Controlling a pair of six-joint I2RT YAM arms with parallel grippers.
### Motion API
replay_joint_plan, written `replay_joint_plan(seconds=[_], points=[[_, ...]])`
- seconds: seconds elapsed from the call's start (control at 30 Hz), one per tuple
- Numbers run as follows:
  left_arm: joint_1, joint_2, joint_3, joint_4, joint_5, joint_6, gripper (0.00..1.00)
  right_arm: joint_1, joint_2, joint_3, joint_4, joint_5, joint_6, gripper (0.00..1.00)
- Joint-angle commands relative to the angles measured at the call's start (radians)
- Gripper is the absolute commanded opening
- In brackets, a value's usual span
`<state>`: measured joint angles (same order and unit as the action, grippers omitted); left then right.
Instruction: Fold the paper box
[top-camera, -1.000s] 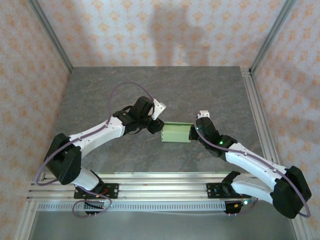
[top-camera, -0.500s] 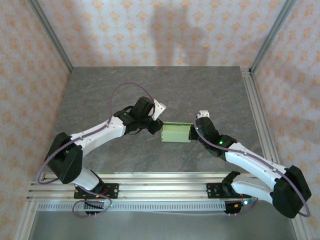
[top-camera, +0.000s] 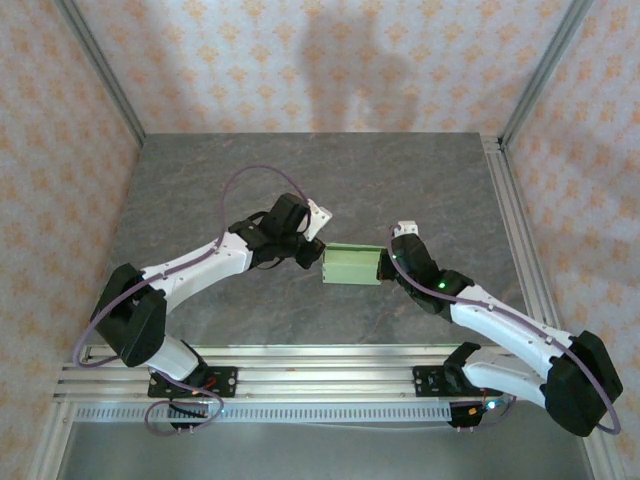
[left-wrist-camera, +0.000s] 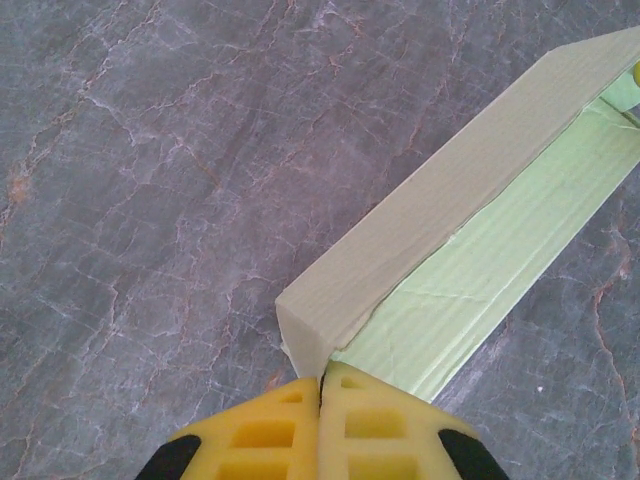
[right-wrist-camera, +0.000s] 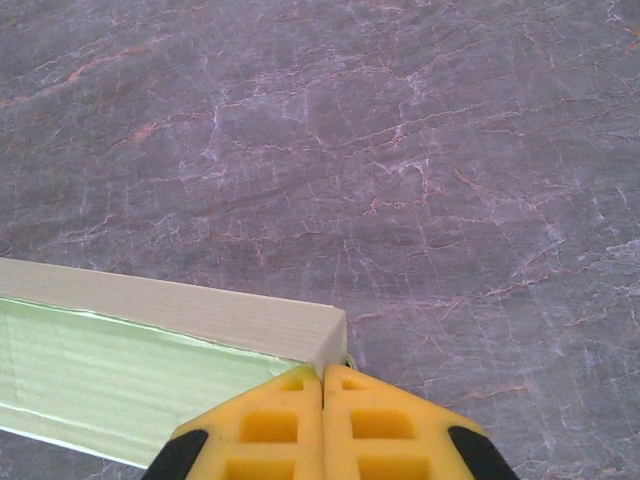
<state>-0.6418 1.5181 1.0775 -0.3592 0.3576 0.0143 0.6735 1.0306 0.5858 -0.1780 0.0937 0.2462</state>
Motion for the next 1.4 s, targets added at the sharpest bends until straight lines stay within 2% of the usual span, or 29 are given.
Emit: replay_joint_plan(seconds=[0.0, 0.17, 0.6, 1.0, 1.37], points=[[-0.008, 0.004, 0.064, -0.052, -0.019, -0.059, 0.03, 0.011, 0.009, 0.016, -0.023, 0.004, -0.010, 0.00], [-0.022, 0.001, 0.095, -0.086, -0.022, -0.127, 0.00, 0.018, 0.015, 0.016, -0.026, 0.018, -0.017, 0.00], [-0.022, 0.079, 0.183, -0.173, -0.027, -0.276, 0.00, 0.031, 0.020, 0.017, -0.028, 0.035, -0.018, 0.00], [-0.022, 0.125, 0.283, -0.259, -0.015, -0.309, 0.00, 0.037, 0.038, 0.005, -0.027, 0.048, -0.021, 0.00], [-0.022, 0.133, 0.271, -0.263, -0.051, -0.281, 0.00, 0.040, -0.001, 0.032, -0.035, 0.077, -0.012, 0.01]])
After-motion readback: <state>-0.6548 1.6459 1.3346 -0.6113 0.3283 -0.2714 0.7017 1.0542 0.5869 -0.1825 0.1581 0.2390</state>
